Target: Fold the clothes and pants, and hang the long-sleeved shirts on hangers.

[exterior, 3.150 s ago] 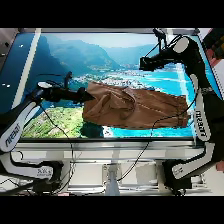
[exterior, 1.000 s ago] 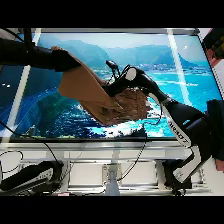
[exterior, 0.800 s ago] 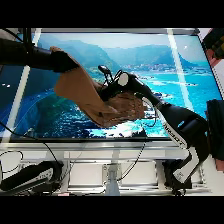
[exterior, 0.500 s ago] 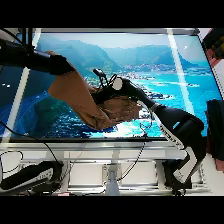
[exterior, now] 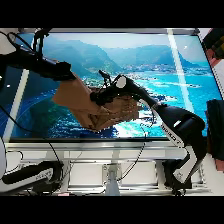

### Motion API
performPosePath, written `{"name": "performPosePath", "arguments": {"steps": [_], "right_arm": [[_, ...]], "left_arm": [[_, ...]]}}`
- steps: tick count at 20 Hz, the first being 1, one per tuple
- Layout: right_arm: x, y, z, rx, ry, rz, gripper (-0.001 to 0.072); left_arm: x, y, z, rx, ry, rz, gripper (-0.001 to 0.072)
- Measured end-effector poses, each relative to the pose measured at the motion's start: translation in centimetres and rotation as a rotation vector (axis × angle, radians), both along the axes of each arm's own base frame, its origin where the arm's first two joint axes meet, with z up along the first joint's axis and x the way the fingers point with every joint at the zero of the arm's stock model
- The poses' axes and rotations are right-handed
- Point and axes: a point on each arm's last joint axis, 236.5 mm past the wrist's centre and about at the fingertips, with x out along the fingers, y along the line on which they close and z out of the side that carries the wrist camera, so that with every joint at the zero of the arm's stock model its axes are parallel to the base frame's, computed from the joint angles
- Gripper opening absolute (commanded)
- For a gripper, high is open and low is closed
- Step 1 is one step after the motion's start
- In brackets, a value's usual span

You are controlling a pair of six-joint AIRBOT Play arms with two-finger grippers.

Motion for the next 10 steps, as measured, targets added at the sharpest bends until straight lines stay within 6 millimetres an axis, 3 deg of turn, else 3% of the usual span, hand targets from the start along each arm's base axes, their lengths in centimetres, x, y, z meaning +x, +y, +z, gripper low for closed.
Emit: {"name": "performPosePath", "arguments": {"steps": [6, 10], "right_arm": [[-4.5, 4.7, 0.0, 0.042, 0.006, 0.047, 0.0026], [-5.0, 7.2, 0.5, 0.075, -0.060, 0.020, 0.0027]], "left_arm": [[0.9, 5.2, 1.4, 0.004, -0.032, 0.132, 0.0017], [0.2, 6.4, 1.0, 0.011, 0.003, 0.144, 0.0017]]}}
